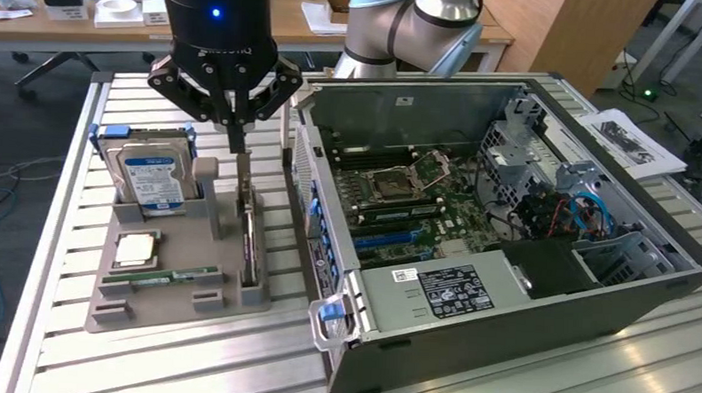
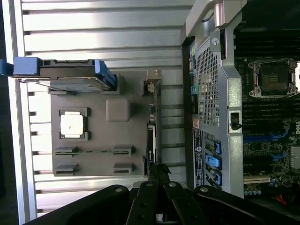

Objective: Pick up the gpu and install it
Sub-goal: 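Pick up the gpu and move the gpu toward the slot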

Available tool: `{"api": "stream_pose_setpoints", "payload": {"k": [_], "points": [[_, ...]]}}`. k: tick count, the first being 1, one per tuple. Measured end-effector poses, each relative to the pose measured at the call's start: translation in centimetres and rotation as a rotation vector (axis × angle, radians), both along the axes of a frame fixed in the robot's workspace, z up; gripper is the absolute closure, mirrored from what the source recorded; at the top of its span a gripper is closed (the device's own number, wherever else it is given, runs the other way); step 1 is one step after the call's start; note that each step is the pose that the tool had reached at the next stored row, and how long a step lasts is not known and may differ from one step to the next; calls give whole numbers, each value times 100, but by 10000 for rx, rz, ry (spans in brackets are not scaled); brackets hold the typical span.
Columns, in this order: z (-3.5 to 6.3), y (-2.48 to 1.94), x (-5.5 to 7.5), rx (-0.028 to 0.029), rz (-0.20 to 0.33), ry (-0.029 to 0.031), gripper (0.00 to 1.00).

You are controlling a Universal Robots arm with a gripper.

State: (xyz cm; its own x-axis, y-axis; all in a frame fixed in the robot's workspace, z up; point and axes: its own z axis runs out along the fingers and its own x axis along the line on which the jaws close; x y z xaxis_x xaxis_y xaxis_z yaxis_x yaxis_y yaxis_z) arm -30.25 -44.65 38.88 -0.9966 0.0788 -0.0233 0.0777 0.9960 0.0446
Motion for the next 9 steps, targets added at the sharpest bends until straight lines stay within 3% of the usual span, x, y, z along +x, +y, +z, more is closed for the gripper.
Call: {"api": "stream_pose_setpoints", "payload": {"k": [5, 8, 9], "points": [[0, 0, 0, 1, 0, -1, 89], [0, 0, 0, 1, 0, 0, 71], [0, 0, 0, 0, 0, 0, 71]]}}
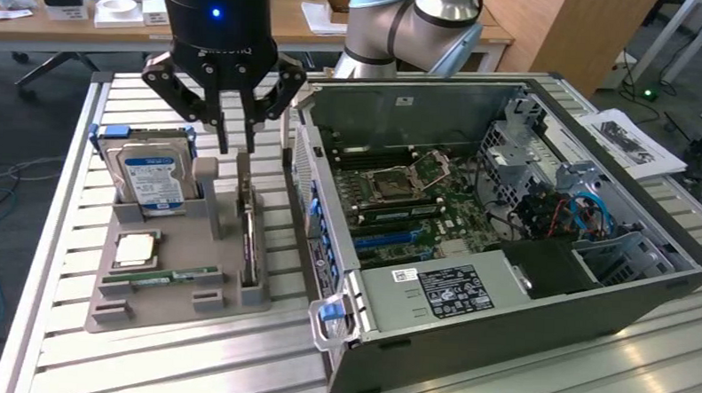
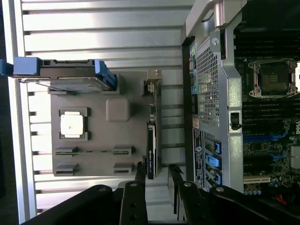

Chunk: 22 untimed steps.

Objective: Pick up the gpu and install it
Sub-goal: 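Pick up the gpu and move the gpu toward the slot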

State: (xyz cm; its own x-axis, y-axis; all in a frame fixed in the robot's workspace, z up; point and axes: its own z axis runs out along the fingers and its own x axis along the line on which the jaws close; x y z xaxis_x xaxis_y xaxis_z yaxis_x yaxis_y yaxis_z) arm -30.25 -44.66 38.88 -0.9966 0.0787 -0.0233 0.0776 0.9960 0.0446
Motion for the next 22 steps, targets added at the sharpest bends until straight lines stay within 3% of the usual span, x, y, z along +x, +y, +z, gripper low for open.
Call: {"api": "stream_pose_setpoints", "payload": {"k": [1, 11, 22], "points": [[0, 0, 0, 0, 0, 0, 64], [-12, 0, 0, 1, 0, -1, 64], [-203, 0, 0, 0, 0, 0, 64]]}}
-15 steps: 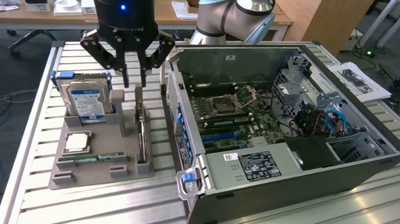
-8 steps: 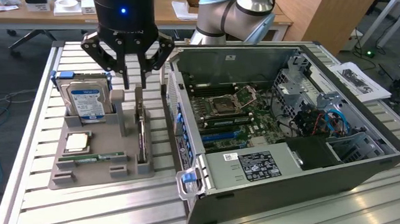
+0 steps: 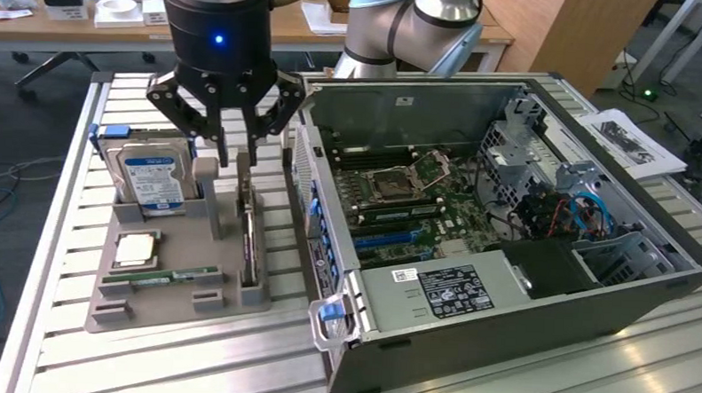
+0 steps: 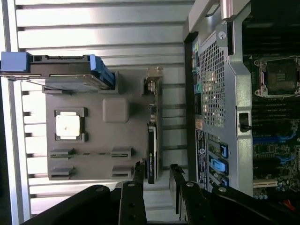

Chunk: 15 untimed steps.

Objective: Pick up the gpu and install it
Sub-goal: 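Pick up the gpu and move the gpu toward the slot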

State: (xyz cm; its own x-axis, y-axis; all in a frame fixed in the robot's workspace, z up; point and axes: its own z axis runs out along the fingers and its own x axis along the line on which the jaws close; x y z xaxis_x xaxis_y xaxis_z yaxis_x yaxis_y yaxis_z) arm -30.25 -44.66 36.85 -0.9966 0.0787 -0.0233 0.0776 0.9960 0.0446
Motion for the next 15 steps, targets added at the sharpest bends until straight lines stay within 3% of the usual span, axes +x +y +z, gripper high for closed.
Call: {"api": "stream_pose_setpoints", "payload": {"k": [15], "points": [[-273, 0, -12, -16, 0, -1, 64]]}}
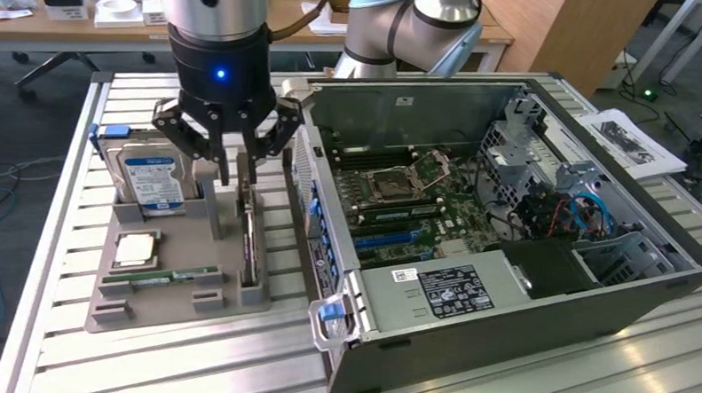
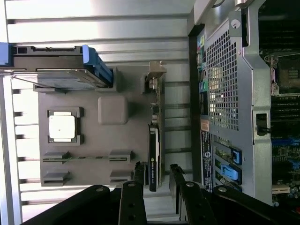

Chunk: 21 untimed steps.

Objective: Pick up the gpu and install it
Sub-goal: 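Pick up the gpu and move the gpu toward the slot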

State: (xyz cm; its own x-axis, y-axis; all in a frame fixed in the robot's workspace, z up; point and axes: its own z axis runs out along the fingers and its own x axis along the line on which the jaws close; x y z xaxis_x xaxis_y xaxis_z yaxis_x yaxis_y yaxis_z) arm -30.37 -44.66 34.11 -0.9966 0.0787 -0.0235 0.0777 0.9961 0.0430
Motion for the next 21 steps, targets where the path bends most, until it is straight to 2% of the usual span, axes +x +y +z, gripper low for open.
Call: {"api": "stream_pose_setpoints", "payload": {"k": [5, 15, 16, 21], "points": [[-87, 0, -4, -2, 0, 1, 64], [-92, 0, -4, -7, 1, 1, 63], [-92, 0, -4, -8, 0, 1, 57], [-170, 1, -4, -5, 0, 0, 57]]}}
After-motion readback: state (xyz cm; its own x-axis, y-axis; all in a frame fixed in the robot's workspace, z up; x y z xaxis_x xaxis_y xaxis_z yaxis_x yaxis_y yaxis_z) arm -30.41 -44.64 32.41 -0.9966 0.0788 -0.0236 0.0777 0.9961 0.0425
